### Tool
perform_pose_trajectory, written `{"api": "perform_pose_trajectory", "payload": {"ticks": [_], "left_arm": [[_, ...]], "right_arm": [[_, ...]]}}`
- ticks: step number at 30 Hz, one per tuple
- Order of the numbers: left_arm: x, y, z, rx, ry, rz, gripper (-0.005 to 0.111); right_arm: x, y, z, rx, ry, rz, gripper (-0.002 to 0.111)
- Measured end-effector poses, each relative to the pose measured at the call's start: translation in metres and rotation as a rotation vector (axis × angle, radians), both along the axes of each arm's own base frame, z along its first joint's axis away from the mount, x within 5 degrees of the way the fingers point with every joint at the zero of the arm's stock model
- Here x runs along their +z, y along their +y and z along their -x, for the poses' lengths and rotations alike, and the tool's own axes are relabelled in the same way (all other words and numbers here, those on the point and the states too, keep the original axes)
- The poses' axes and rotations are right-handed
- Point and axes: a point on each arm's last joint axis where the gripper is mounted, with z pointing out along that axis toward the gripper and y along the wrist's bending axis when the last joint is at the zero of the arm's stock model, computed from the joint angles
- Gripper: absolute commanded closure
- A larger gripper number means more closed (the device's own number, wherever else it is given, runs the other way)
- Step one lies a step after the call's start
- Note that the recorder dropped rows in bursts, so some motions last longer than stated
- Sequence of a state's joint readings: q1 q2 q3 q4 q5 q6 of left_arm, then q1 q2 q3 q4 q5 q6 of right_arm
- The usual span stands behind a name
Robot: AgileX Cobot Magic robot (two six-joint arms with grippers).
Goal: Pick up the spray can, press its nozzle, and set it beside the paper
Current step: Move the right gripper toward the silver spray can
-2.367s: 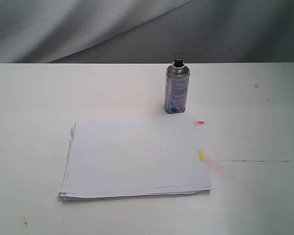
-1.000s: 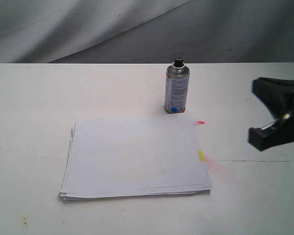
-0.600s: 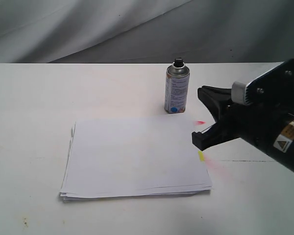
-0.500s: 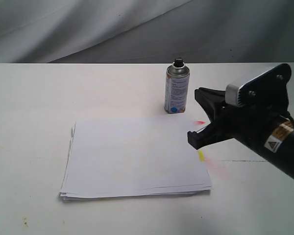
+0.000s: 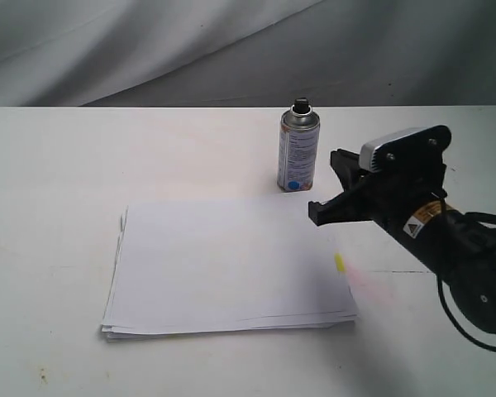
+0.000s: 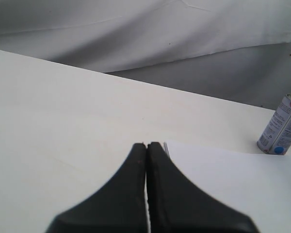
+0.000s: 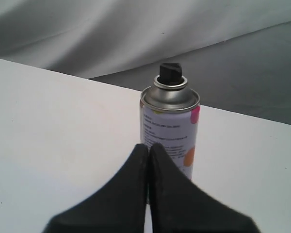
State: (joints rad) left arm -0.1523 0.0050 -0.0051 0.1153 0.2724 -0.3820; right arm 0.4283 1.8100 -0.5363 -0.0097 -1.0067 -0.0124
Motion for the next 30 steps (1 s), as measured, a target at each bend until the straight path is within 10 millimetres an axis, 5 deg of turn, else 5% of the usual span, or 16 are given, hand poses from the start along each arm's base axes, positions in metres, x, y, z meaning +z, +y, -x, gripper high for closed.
{"api": "perform_pose_trajectory", "payload": {"ticks": [7, 17, 22, 25, 30], "left_arm": [[0.0, 0.0, 0.0, 0.0, 0.0, 0.0, 0.107], [0.0, 0.0, 0.0, 0.0, 0.0, 0.0, 0.107], [0.0, 0.0, 0.0, 0.0, 0.0, 0.0, 0.107], [0.0, 0.0, 0.0, 0.0, 0.0, 0.0, 0.107], [0.0, 0.0, 0.0, 0.0, 0.0, 0.0, 0.107]], "right_arm": [[-0.022, 0.011, -0.024, 0.02, 0.032, -0.014, 0.108], [-0.047, 0.007, -0.03, -0.056, 0.075, -0.029, 0.104], [-0.048, 0.006, -0.03, -0.066, 0.074, -0.033, 0.073], [-0.048, 0.006, -0.03, -0.066, 0.074, -0.033, 0.032], [-0.048, 0.006, -0.03, -0.066, 0.074, -0.033, 0.022]]}}
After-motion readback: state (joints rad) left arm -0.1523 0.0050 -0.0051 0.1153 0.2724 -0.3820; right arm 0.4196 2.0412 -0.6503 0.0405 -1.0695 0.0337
